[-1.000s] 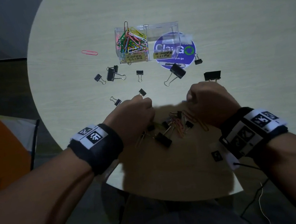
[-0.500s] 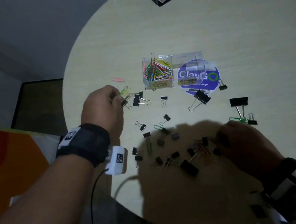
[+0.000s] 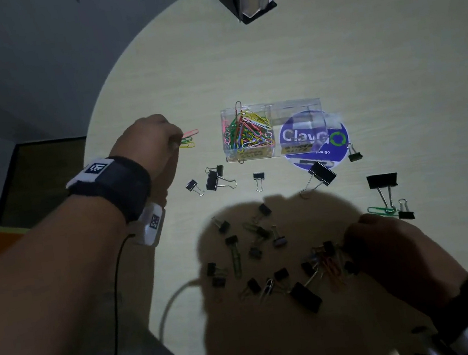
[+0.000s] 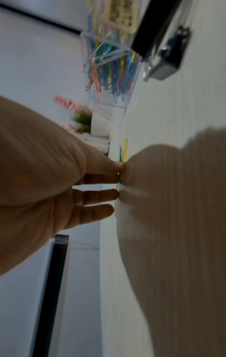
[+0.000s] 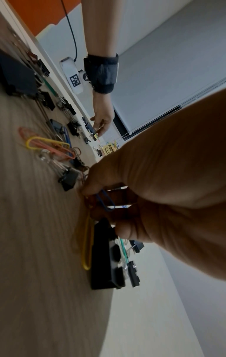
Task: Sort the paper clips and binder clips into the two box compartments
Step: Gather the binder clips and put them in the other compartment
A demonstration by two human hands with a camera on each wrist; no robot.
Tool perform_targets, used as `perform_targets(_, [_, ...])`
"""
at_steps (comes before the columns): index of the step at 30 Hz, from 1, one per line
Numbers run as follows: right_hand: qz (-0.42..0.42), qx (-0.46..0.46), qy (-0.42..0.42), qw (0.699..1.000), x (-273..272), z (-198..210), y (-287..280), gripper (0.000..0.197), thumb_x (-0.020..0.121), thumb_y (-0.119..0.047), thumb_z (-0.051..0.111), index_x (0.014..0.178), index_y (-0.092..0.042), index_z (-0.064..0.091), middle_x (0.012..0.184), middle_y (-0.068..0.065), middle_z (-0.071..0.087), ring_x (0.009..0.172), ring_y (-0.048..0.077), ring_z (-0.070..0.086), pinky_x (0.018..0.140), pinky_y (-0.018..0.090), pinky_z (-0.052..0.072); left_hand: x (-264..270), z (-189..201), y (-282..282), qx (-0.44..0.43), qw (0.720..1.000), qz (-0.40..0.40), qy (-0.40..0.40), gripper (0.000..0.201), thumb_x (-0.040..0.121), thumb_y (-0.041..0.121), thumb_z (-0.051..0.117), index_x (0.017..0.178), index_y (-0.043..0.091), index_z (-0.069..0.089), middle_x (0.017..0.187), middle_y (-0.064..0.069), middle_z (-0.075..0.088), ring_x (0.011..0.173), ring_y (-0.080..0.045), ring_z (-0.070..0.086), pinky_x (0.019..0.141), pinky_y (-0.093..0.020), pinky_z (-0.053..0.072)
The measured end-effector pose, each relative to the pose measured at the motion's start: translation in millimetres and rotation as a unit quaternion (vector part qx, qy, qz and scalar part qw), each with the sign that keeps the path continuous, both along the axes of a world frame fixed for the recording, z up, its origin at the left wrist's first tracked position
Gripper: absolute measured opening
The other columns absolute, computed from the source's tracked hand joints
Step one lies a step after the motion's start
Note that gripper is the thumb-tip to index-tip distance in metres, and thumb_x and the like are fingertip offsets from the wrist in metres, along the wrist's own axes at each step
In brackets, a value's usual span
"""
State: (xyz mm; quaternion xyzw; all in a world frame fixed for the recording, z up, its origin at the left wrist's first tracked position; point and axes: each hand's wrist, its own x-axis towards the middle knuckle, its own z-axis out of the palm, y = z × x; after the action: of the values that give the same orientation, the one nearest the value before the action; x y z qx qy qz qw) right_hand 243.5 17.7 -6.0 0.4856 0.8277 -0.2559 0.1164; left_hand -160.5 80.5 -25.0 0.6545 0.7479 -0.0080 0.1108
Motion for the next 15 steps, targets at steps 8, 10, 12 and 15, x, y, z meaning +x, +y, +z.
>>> perform_targets(8, [0.014, 0.02, 0.003, 1.0, 0.2, 2.3, -2.4, 0.01, 0.076, -0.029, 0.058, 0.069, -0.023, 0.055, 0.067, -0.009, 0.049, 0.057, 0.014, 0.051, 0.049, 0.038, 0.048, 10.2, 7.6, -0.4, -0.054, 0.997, -0.01, 0.054, 0.024, 0.09, 0.023, 0.055, 0.106, 0.008, 0.067, 0.106, -0.014, 0.058, 0.097, -0.038, 0.058, 0.078, -0.04, 0.049])
perform_targets(10, [0.019, 0.018, 0.012, 1.0, 0.6, 4.2, -2.7, 0.012, 0.074, -0.032, 0.055, 0.068, -0.022, 0.055, 0.065, -0.009, 0.049, 0.056, 0.016, 0.05, 0.049, 0.039, 0.047, 13.5, 12.0, -0.4, -0.076, 0.996, 0.002, 0.047, 0.026, 0.09, 0.024, 0.056, 0.106, 0.007, 0.066, 0.105, -0.016, 0.06, 0.097, -0.038, 0.058, 0.079, -0.039, 0.049])
perform_targets(12, [0.023, 0.009, 0.02, 0.999, 2.0, 7.3, -1.6, 0.015, 0.075, -0.034, 0.052, 0.066, -0.023, 0.056, 0.063, -0.008, 0.049, 0.056, 0.017, 0.05, 0.05, 0.036, 0.044, 16.7, 18.0, -4.0, -0.078, 0.996, 0.036, 0.003, 0.022, 0.088, 0.024, 0.058, 0.101, 0.008, 0.067, 0.099, -0.016, 0.064, 0.093, -0.037, 0.06, 0.076, -0.038, 0.049])
perform_targets(15, [-0.049, -0.011, 0.044, 0.998, -1.4, 18.9, 7.8, 0.015, 0.08, -0.034, 0.058, 0.068, -0.026, 0.063, 0.06, -0.009, 0.058, 0.057, 0.011, 0.056, 0.054, 0.028, 0.043, 22.1, 28.1, -17.7, 0.003, 0.973, 0.185, -0.138, 0.011, 0.079, 0.023, 0.061, 0.076, 0.014, 0.067, 0.075, -0.009, 0.067, 0.069, -0.03, 0.063, 0.063, -0.036, 0.054])
